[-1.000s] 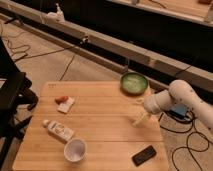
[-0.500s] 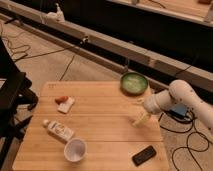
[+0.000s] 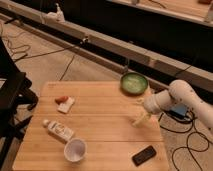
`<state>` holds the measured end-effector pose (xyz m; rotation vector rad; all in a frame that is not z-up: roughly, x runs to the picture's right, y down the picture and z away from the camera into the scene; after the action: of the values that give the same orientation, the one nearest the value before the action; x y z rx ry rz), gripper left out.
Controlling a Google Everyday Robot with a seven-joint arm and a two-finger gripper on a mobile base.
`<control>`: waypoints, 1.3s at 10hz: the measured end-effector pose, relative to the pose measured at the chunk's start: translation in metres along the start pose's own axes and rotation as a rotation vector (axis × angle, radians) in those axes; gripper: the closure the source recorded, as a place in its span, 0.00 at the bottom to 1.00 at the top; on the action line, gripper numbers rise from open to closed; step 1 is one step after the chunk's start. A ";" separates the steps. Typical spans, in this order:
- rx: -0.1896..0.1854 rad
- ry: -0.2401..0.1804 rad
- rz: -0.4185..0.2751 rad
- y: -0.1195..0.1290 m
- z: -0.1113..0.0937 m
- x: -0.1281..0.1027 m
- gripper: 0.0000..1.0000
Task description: Place the ceramic cup in the ceramic bowl
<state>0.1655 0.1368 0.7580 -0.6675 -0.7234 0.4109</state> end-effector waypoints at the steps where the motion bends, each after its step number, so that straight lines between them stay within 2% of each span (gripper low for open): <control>1: 0.000 0.000 0.000 0.000 0.000 0.000 0.20; 7: 0.001 -0.001 0.000 0.000 0.000 0.000 0.20; 10: 0.018 0.011 -0.015 -0.003 0.006 -0.003 0.20; 12: -0.009 0.011 -0.028 0.005 0.020 -0.007 0.20; 13: -0.035 0.007 -0.036 0.012 0.031 -0.011 0.20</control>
<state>0.1340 0.1523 0.7623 -0.6882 -0.7359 0.3634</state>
